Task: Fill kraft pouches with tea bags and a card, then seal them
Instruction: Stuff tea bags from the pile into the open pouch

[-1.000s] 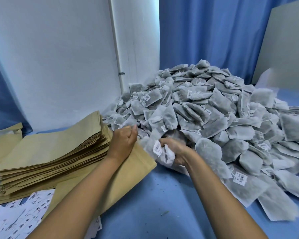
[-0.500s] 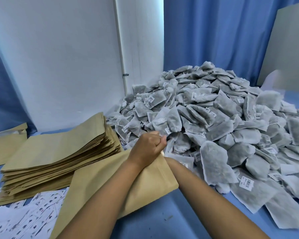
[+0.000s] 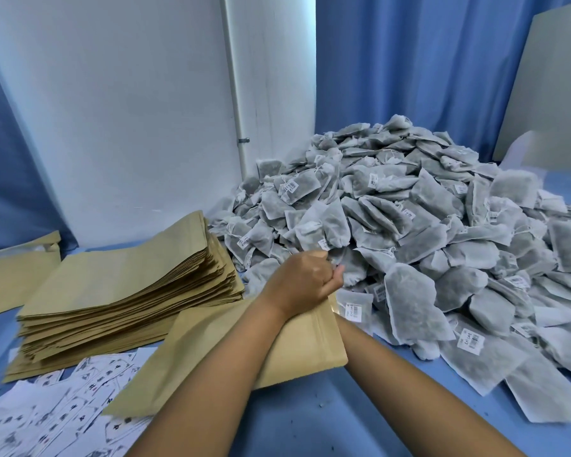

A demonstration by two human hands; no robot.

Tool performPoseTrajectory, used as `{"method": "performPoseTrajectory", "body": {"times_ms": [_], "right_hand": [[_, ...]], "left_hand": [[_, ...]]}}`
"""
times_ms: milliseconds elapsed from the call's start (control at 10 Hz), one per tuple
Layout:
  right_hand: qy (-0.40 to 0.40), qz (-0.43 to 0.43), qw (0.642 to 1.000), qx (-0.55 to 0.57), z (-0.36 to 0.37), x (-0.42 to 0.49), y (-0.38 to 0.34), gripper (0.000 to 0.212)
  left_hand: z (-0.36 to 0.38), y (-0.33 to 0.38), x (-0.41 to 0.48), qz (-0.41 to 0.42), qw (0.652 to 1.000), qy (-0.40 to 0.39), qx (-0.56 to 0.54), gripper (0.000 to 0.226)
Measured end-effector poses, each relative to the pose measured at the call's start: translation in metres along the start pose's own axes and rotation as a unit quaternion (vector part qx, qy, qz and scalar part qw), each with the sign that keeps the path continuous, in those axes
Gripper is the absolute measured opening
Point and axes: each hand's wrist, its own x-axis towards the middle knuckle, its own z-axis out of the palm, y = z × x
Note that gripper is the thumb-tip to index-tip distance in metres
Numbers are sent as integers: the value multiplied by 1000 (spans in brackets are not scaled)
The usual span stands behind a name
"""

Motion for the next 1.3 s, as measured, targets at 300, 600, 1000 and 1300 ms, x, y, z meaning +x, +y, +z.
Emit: {"method": "performPoseTrajectory", "body": {"times_ms": [300,600,1000,1300], "right_hand": [[15,-322,734,-598,-49,47,-37,25],[190,-317,492,-788,-120,72,-49,66],[-90,-246,446,-856,-118,103,-10,45],[-91,-61,994,-23,-57,55,-72,15]], "left_hand": [[-12,-3,5,-29,998,52,16,47],[-20,-5,16,24,996,-24,84,52],[-36,-9,19,55,988,-103,98,50],[-7,-13,16,-224,967,91,-74,54]]}}
